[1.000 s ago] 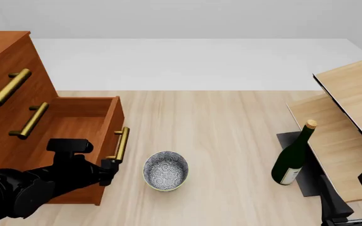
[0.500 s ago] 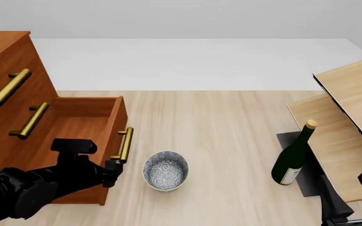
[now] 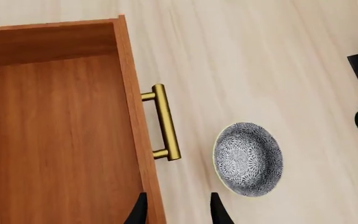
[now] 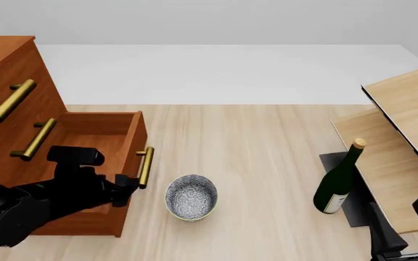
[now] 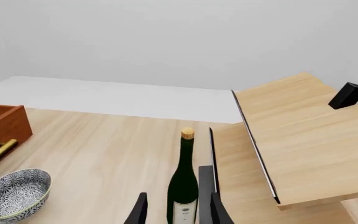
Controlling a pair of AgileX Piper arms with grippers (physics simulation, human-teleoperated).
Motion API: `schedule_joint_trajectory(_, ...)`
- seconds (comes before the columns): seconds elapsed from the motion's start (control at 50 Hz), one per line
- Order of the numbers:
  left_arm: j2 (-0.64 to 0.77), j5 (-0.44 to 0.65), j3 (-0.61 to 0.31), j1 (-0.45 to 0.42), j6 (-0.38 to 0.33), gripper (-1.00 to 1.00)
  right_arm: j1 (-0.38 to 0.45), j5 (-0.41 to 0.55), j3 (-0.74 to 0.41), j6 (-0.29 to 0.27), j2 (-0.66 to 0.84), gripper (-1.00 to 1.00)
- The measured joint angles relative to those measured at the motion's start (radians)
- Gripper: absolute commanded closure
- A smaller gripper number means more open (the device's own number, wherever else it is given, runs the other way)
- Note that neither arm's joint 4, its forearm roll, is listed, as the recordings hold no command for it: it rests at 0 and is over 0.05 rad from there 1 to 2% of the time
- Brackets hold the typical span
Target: Put the wine bottle in the bottom drawer of the cabinet.
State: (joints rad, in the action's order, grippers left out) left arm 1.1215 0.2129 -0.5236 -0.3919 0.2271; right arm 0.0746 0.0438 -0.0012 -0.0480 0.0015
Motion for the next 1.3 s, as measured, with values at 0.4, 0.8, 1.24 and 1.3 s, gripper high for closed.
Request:
schedule_joint_trajectory(0.4,-0.108,0.142,-0.189,-0.003,-0.067,-1.00,0.000,-0.001,0.000,-0.002,0.000,-1.00)
schedule_joint_trajectory(0.8,-0.149,0.132,-0.337,-0.070,-0.111,-1.00,0.000,-0.003,-0.001,-0.004,0.000,-1.00)
schedule_joint_trajectory(1.24,-0.020,0.026,-0.498,-0.247,-0.186,-1.00,0.002,-0.003,-0.001,-0.005,-0.001,-1.00)
schedule_joint_trajectory(1.3,0.000,0.023,-0.531,-0.270,-0.199,-1.00,0.002,-0.004,-0.001,-0.005,-0.001,-1.00)
